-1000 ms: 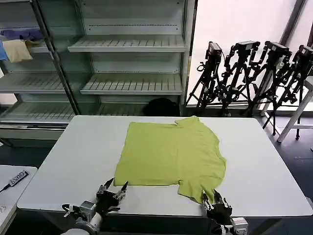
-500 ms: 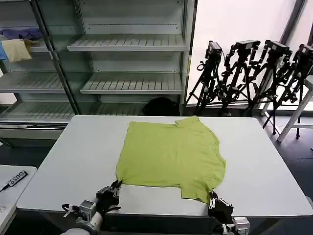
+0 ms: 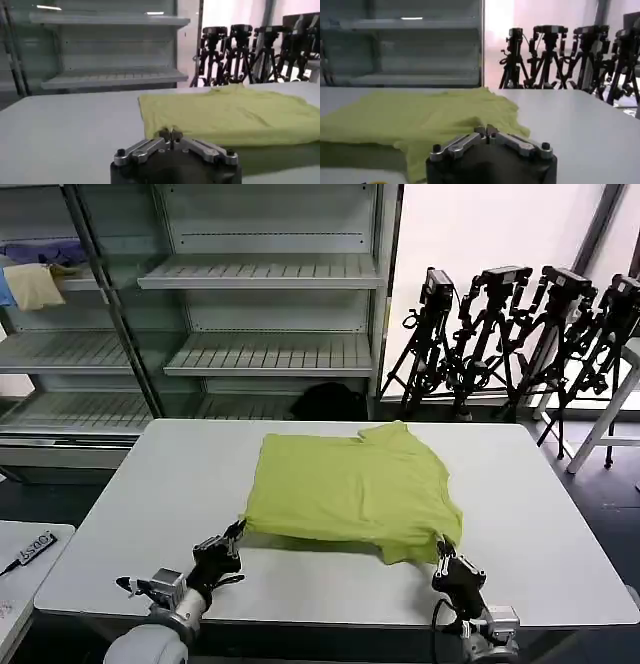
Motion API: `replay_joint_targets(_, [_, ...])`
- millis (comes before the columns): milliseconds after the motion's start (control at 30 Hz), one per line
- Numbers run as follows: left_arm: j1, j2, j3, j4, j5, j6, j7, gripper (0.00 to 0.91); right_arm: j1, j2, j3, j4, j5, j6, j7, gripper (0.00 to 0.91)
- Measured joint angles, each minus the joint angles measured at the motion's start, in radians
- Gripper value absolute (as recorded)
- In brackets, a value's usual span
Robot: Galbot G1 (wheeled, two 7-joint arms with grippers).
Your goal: Fold and organize the clothes.
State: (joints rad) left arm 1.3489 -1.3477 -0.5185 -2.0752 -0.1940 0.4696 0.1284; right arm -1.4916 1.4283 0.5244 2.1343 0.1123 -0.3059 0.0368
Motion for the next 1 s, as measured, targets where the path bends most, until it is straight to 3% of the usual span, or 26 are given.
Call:
replay_joint_targets(533, [-0.169,-0.004,0.024,0.130,0.054,0.050,0.007,0.000,0.232,0.026,-0.035,-0.155,-0.069,-0.073,-0.030,0.000])
replay_joint_targets(1000, [-0.228,-0.008,0.037,0.214,0.104,0.055,0.031,0.010,0.326,0.043,-0.039,-0.249,-0.106,-0.098,-0.037,0.000])
